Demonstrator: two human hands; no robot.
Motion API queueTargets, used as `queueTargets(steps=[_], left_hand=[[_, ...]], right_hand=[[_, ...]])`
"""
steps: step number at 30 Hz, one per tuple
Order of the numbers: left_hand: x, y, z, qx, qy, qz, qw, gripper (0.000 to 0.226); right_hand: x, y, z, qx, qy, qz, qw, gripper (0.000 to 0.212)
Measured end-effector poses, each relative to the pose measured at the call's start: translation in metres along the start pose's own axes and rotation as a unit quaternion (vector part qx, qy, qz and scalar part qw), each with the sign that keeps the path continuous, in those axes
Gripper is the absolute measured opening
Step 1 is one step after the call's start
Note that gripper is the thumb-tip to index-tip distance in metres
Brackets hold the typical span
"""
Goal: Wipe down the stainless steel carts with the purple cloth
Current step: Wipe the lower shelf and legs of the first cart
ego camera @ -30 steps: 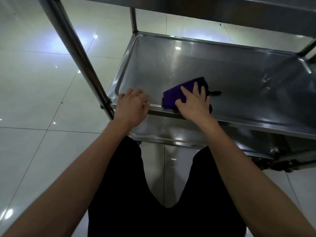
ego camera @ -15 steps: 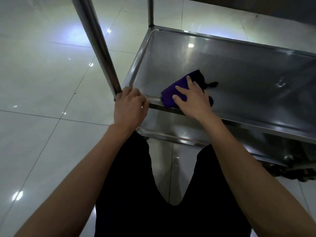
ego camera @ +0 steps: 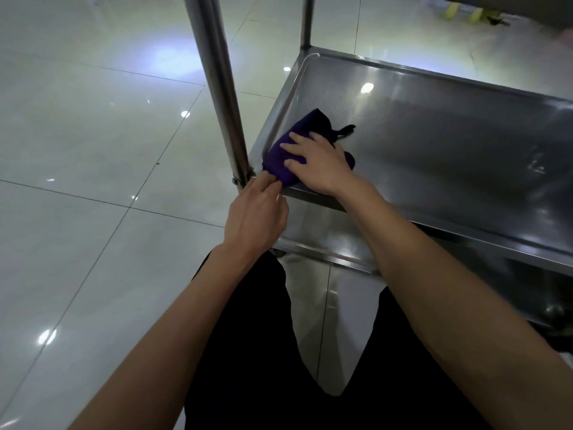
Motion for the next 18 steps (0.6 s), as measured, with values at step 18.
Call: queueTargets(steps=[18], left_hand=[[-0.079, 0.037, -0.02, 0.04, 0.085, -0.052, 0.994, 0.03]], right_hand=[[-0.11, -0.035, 0.123, -0.089, 0.152, -0.009, 0.984, 0.048]])
Point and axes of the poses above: each hand's wrist, its own z-axis away from the middle knuckle, its own y-axis out of the palm, x = y × z, the point moved 5 cm from there along -z, towards the middle knuckle, and after that the axes turned 2 degrees about -y, right-handed, at the moved point
